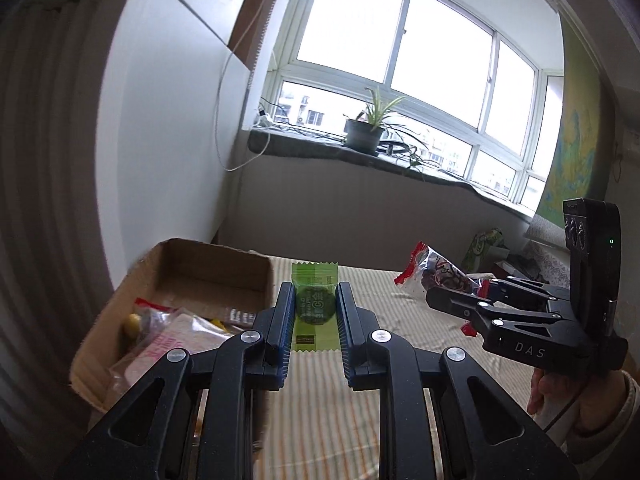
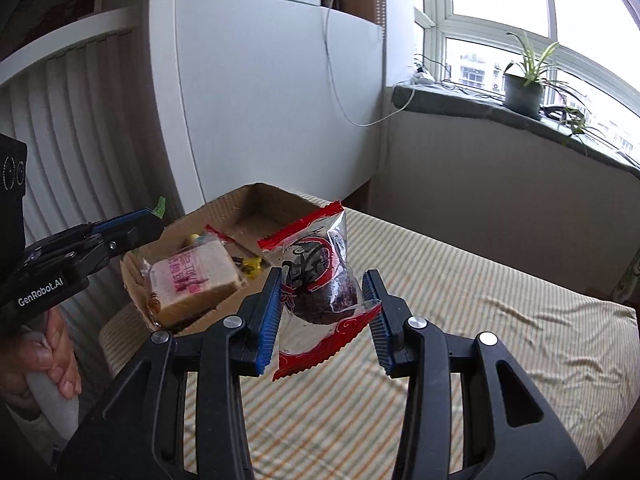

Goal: Organize snacks

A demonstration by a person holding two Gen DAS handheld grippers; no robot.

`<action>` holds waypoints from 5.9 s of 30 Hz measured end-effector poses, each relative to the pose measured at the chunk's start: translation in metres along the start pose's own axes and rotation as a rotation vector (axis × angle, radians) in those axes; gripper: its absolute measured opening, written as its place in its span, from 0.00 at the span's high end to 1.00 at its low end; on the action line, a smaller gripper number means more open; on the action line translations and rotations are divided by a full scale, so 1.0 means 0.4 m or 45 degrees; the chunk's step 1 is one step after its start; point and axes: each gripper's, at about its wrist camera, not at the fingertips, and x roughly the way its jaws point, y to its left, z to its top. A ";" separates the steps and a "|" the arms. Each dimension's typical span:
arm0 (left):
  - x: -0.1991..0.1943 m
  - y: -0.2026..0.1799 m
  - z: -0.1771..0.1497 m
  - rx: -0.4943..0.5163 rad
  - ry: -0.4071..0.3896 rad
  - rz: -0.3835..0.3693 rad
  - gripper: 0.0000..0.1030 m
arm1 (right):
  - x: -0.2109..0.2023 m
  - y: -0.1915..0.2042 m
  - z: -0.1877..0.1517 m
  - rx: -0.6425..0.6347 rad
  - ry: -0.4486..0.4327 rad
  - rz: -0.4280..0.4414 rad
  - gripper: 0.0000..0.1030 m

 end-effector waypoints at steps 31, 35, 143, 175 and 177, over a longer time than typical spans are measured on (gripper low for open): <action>0.104 0.241 -0.029 -0.203 0.117 0.281 0.23 | 0.223 0.071 0.034 -0.068 0.009 0.031 0.04; 0.073 0.226 -0.025 -0.198 0.086 0.303 0.21 | 0.178 0.084 0.035 -0.111 -0.027 -0.104 0.00; 0.047 -0.367 -0.085 0.208 0.195 0.100 0.01 | -0.365 -0.266 -0.313 0.441 -0.135 -0.601 0.00; 0.051 -0.377 -0.106 0.202 0.225 0.084 0.01 | -0.358 -0.260 -0.325 0.438 -0.118 -0.586 0.00; 0.052 -0.379 -0.107 0.207 0.227 0.093 0.01 | -0.358 -0.260 -0.327 0.437 -0.116 -0.584 0.00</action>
